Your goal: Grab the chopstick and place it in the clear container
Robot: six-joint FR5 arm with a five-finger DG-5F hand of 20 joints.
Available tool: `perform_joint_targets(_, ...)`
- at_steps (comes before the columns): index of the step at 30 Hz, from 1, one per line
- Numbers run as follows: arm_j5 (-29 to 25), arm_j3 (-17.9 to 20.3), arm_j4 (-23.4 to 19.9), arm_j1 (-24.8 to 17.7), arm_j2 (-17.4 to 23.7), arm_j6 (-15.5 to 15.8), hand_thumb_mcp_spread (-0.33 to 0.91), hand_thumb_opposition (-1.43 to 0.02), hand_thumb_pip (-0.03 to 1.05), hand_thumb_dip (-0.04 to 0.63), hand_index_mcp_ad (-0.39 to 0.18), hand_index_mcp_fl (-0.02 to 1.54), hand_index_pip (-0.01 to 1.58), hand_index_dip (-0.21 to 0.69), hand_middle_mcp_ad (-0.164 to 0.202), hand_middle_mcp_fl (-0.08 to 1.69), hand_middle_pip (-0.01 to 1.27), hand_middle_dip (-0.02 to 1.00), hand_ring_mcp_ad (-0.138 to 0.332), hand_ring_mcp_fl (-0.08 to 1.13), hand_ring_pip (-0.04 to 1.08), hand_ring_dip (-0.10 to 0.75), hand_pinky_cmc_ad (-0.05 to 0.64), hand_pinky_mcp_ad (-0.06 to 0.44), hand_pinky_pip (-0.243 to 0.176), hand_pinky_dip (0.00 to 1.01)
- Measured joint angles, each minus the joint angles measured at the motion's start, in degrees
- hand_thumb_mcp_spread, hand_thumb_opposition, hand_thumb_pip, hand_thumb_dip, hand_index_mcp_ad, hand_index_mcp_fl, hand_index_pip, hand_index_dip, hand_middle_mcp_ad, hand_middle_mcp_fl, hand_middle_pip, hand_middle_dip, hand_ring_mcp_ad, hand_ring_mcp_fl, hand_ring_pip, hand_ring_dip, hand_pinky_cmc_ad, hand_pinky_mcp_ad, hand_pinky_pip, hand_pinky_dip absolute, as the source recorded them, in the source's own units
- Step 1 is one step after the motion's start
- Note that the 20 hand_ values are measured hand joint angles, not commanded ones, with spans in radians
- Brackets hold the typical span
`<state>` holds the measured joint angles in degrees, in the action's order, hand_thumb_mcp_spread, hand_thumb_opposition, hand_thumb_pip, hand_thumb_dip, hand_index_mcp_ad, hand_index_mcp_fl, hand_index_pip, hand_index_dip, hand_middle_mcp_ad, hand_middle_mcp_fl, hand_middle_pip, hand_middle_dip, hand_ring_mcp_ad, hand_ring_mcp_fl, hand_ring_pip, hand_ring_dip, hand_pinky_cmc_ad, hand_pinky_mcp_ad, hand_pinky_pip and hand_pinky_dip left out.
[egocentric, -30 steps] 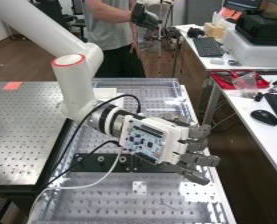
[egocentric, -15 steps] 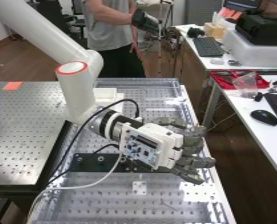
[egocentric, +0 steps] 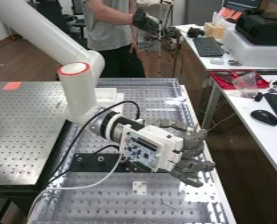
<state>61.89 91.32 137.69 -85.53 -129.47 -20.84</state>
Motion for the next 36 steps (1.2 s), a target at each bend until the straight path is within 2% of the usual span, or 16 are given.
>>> perform_joint_targets(3,0.4,-0.29,0.36,-0.07,-0.1,0.39,0.48,-0.82,0.72,0.305,-0.113,0.61,0.97,0.009,0.058,0.7,0.54,0.58,0.059,0.43,0.06,0.426,0.281,0.195,-0.028,0.21)
perform_joint_targets(6,1.0,-0.67,1.33,-0.08,-0.11,1.3,0.48,-0.82,0.7,0.304,-0.113,0.46,1.1,0.012,0.058,0.6,0.6,0.58,0.056,0.39,0.06,0.426,0.281,0.195,-0.028,0.21)
perform_joint_targets(7,1.15,-0.82,1.79,-0.09,-0.11,1.9,0.49,-0.81,0.67,0.291,-0.113,0.39,1.17,0.012,0.058,0.56,0.6,0.58,0.059,0.38,0.06,0.426,0.281,0.195,-0.028,0.21)
perform_joint_targets(13,1.46,-1.23,3.24,-0.04,0.13,4.35,0.48,-0.74,0.63,0.213,-0.099,0.15,1.34,0.012,0.058,0.45,0.65,0.58,0.056,0.32,0.06,0.426,0.281,0.195,-0.026,0.23)
perform_joint_targets(18,0.52,-1.2,3.1,-0.14,0.42,6.41,0.47,-0.73,0.63,0.197,-0.089,0.1,1.41,0.012,0.061,0.42,0.68,0.58,0.058,0.3,0.07,0.426,0.281,0.195,-0.056,0.26)
perform_joint_targets(26,0.36,-1.7,3.18,-0.39,0.62,9.59,0.47,-0.73,0.65,0.199,-0.089,0.15,1.43,0.009,0.061,0.47,0.72,0.58,0.054,0.34,0.07,0.426,0.278,0.195,-0.058,0.26)
perform_joint_targets(28,0.53,-1.7,3.0,-0.41,0.68,9.73,0.49,-0.73,0.66,0.199,-0.091,0.17,1.42,0.012,0.042,0.46,0.71,0.58,0.058,0.35,0.07,0.426,0.278,0.195,-0.054,0.26)
perform_joint_targets(33,0.59,-1.17,2.08,-0.43,1.0,9.95,0.48,-0.73,0.66,0.199,-0.091,0.21,1.31,-0.028,0.044,0.52,0.72,0.58,0.054,0.38,0.07,0.426,0.278,0.195,-0.054,0.26)
perform_joint_targets(36,0.48,-0.88,1.65,-0.48,1.23,10.54,0.48,-0.73,0.66,0.199,-0.091,0.24,1.25,-0.037,0.04,0.57,0.66,0.58,0.056,0.38,0.07,0.426,0.278,0.195,-0.054,0.26)
